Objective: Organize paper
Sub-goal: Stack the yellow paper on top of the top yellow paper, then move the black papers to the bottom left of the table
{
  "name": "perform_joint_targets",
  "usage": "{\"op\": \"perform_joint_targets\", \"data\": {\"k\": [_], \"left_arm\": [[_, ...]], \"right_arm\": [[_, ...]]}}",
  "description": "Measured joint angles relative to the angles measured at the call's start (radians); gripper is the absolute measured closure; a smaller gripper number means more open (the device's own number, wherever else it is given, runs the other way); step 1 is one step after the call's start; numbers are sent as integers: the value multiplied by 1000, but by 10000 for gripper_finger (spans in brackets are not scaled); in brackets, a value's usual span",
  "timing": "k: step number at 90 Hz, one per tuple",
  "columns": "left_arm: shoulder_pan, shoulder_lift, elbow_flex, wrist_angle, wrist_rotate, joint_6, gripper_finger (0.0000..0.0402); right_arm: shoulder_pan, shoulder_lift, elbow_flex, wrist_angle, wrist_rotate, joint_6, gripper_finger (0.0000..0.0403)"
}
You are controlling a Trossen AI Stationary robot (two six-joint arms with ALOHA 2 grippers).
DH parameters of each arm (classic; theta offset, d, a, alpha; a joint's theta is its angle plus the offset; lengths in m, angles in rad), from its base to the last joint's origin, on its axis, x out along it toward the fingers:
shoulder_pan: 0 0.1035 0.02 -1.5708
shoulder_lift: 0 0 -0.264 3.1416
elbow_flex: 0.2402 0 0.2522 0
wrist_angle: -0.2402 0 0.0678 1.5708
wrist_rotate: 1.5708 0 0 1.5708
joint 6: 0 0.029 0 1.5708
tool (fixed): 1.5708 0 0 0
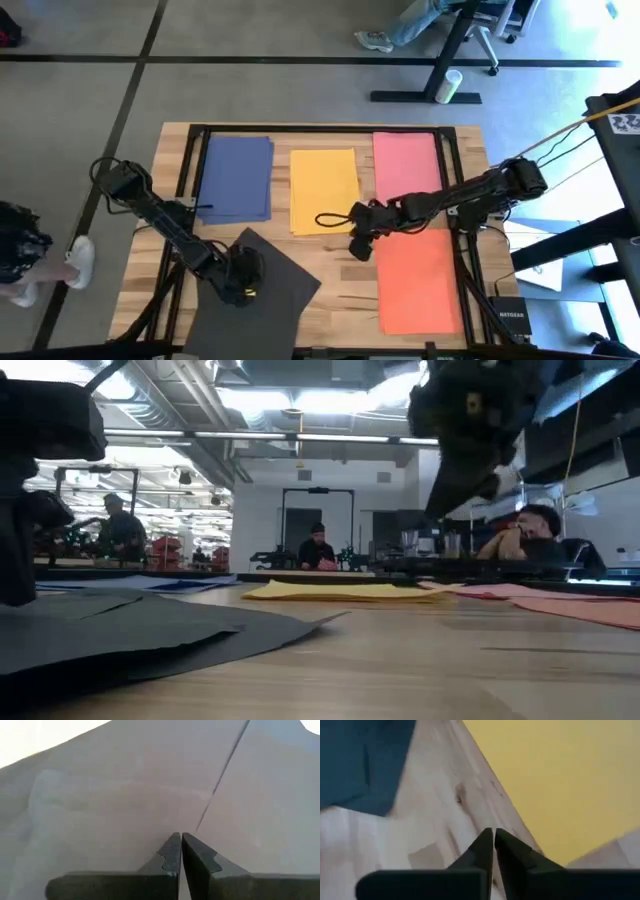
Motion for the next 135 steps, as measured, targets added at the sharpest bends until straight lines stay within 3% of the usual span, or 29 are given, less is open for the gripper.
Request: {"op": "perform_joint_targets", "data": {"k": [8,21,49,84,112,135], "left_arm": [[10,0,0,2,0,39,402],[32,0,0,4,0,69,402],[50,0,0,4,0,88,402],[48,0,0,7,0,69,402],[24,-68,39,1,2,143,402],[-97,-117,44,-1,222,66,402]], "right_arm": [[-17,86,12,82,-41,-68,397],[-33,241,129,58,-26,-204,400],[-120,498,387,-13,-96,-420,402],[-144,527,427,5,-156,-472,403],[-71,505,491,-8,-209,-483,403],[9,506,507,-38,-286,-476,403]]}}
